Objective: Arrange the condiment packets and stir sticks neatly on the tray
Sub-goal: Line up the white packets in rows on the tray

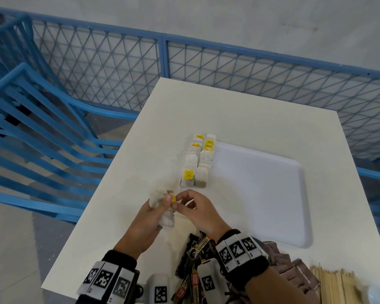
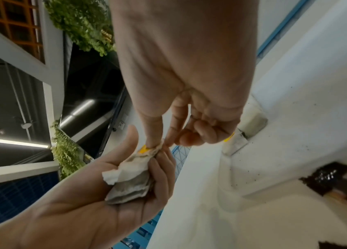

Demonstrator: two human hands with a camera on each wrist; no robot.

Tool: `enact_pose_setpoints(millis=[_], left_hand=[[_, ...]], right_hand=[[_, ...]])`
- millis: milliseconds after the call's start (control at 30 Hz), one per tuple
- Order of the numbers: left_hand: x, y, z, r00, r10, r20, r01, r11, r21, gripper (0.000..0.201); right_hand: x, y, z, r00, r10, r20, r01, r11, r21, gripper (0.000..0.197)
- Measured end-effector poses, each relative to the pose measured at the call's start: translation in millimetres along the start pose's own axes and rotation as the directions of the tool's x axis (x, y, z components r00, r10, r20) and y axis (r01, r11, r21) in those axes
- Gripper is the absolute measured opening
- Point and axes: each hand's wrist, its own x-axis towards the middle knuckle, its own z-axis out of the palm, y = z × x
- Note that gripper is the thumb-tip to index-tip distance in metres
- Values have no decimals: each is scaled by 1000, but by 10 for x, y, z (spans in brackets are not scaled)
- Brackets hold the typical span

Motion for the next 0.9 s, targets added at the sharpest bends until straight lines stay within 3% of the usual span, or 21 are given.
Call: enact_pose_setpoints(millis=[167, 367, 533, 900], left_hand=[[-35, -9, -31, 999, 16, 50, -17, 1000, 24, 42], [-38, -36, -72, 999, 36, -12, -36, 999, 5, 38], [-32, -25, -37, 998, 58, 37, -58, 998, 3, 26], [-18, -36, -110, 997, 81, -13, -80, 995, 56, 27]], right_hand=[[-32, -22, -52, 998, 9, -58, -2, 993, 116, 7], [-67, -78, -222, 999, 41, -10, -37, 970, 240, 4], [-119, -68, -249, 993, 58, 99, -82, 963, 256, 15], [-114, -80, -305, 995, 93, 46, -103, 947, 303, 12]])
